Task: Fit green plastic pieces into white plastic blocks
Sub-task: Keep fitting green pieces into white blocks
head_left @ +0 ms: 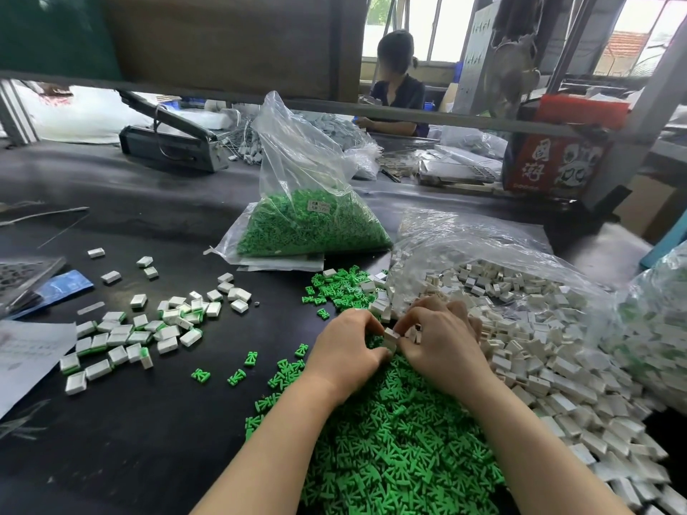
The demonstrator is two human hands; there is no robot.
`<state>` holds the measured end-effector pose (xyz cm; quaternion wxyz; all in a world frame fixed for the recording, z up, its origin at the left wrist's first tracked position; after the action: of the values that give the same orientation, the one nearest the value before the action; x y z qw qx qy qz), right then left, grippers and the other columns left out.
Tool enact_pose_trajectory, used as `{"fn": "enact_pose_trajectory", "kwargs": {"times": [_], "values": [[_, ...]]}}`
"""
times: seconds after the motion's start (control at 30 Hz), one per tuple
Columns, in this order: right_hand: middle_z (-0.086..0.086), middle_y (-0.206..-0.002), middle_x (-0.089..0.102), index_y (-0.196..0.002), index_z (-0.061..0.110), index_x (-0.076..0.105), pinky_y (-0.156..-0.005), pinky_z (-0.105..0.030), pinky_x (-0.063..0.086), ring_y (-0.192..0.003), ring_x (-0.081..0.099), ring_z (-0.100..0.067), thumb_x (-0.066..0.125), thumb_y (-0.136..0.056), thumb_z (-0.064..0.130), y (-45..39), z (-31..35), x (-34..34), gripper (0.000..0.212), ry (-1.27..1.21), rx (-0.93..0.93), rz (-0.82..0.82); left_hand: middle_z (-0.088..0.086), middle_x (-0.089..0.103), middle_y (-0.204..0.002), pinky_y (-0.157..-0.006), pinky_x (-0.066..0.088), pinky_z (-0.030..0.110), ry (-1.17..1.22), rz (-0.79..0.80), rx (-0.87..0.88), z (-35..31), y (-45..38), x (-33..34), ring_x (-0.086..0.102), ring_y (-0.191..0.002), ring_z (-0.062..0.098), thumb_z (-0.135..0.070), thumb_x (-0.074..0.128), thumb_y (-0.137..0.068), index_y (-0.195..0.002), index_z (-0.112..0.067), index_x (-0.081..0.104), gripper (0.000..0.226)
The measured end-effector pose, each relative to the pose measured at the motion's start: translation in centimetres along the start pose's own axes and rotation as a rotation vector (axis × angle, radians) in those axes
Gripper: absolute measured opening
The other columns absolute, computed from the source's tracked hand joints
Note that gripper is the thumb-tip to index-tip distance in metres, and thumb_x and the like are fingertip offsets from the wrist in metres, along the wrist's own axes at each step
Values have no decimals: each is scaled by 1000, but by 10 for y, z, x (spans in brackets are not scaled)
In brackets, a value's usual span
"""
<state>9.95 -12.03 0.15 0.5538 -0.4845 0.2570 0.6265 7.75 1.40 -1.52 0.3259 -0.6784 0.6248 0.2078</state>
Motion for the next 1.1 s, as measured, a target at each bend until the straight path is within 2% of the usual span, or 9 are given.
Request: {"fn": "enact_pose_trajectory", "kwargs": {"times": [0.13,0.27,0.33,0.4,0.5,0.57,0.73,1.0,1.1], "values": [[19,-109,53,-93,34,66,-76,-29,21,-97,34,-9,67,-87,34,0,7,-9,6,-9,-56,-77,-7,69,-90,-80,52,28,139,-104,7,-4,-1,-11,64,-86,11,-31,76,-84,-95,-20,65,19],[16,-104,61,-95,33,65,-80,-35,38,-104,46,-16,69,-87,33,1,18,-13,9,-78,-150,-112,-1,71,-73,-62,52,21,498,-94,-117,2,-1,-16,64,-63,5,-17,77,-84,-88,-12,70,10],[11,-94,65,-93,28,62,-82,-36,50,-92,60,-14,73,-85,29,0,19,-19,14,-219,-159,-116,1,71,-69,-55,50,17,776,-111,-191,8,0,-22,64,-59,5,-12,78,-79,-84,-11,70,9],[11,-82,65,-84,29,60,-74,-32,57,-75,63,-8,74,-85,26,-2,15,-20,14,-273,-140,-2,4,73,-72,-53,53,18,1143,-105,-261,13,-1,-25,67,-62,10,-11,77,-71,-86,-8,70,17],[11,-81,65,-82,38,64,-69,-20,53,-75,62,-2,77,-80,36,7,16,1,13,-159,-129,387,8,75,-79,-61,59,20,1491,-34,-272,13,-4,-25,72,-68,13,-3,71,-65,-88,-7,72,23],[13,-83,65,-93,41,67,-66,-17,46,-77,60,-1,78,-77,43,12,20,9,20,-61,-145,470,9,75,-83,-65,59,21,1567,11,-225,9,-5,-24,73,-71,15,3,68,-66,-86,-8,77,24],[19,-75,56,-91,38,68,-66,-19,42,-76,54,0,73,-82,41,9,33,7,11,142,-233,331,8,74,-87,-68,58,20,1612,28,-126,3,-5,-27,73,-78,16,7,66,-66,-89,-11,79,32],[15,-95,62,-100,28,64,-88,-29,50,-91,57,-7,62,-92,29,7,26,10,8,55,-175,289,8,75,-85,-70,60,23,1535,-71,-210,10,-4,-29,74,-79,17,0,72,-64,-91,-10,74,28],[9,-95,65,-102,22,60,-84,-26,53,-87,61,-7,60,-96,29,4,17,7,9,-100,-94,243,11,75,-84,-71,61,26,1511,-69,-208,10,-3,-29,75,-82,22,0,69,-68,-97,-6,69,29]]}}
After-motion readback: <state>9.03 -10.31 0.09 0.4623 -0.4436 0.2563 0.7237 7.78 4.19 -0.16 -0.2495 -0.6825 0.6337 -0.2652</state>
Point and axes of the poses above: each hand's wrist, its own y-axis away from the middle knuckle, its own x-axis out of the palm, z = x × y, the point moved 7 cm from there along -y, towards the middle knuckle
